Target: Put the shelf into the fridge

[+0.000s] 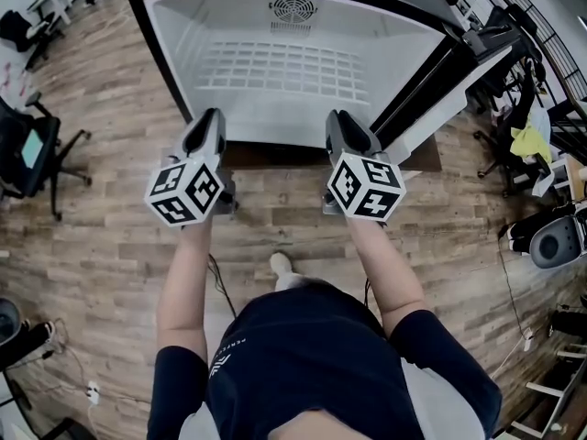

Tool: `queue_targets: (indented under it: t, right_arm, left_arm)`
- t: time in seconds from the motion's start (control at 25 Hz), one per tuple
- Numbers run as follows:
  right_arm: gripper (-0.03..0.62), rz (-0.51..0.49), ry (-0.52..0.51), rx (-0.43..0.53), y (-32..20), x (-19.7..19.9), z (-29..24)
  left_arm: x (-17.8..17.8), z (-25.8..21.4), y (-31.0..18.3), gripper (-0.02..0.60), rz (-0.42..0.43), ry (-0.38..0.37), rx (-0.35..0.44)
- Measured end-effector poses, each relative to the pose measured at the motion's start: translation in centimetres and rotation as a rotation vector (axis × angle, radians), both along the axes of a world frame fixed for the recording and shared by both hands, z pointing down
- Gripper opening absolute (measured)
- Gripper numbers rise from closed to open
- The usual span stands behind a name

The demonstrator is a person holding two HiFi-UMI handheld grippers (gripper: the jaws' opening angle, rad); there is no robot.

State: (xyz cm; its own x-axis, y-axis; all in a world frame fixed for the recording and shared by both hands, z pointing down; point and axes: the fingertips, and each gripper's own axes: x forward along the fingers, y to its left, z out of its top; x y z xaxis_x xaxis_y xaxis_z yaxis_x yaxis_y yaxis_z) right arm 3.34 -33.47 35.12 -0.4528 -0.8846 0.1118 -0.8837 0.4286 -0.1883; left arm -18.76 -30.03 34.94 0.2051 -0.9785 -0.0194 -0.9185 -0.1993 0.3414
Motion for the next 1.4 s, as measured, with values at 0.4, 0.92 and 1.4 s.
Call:
queue_targets:
  t: [0.4, 0.92, 1.4]
  right_arm:
    - [0.040, -0.021, 0.037, 0.035, 3.6, -0.1, 0.3]
    - [0.002, -0.034, -0.015, 0.054, 7.1, -0.4, -0.8]
    - [0.002, -0.066, -0.036, 0.043, 9.5, -0.2, -0.9]
  left_arm:
    - [1.0, 0.0, 3.5, 0.027, 0.015, -0.024, 0.005]
    - [0.3, -0.6, 8.3, 0.002, 0.018, -0.039, -0.001]
    - [0.2, 0.0, 10.6, 0.011, 0.000, -0.072, -0.039]
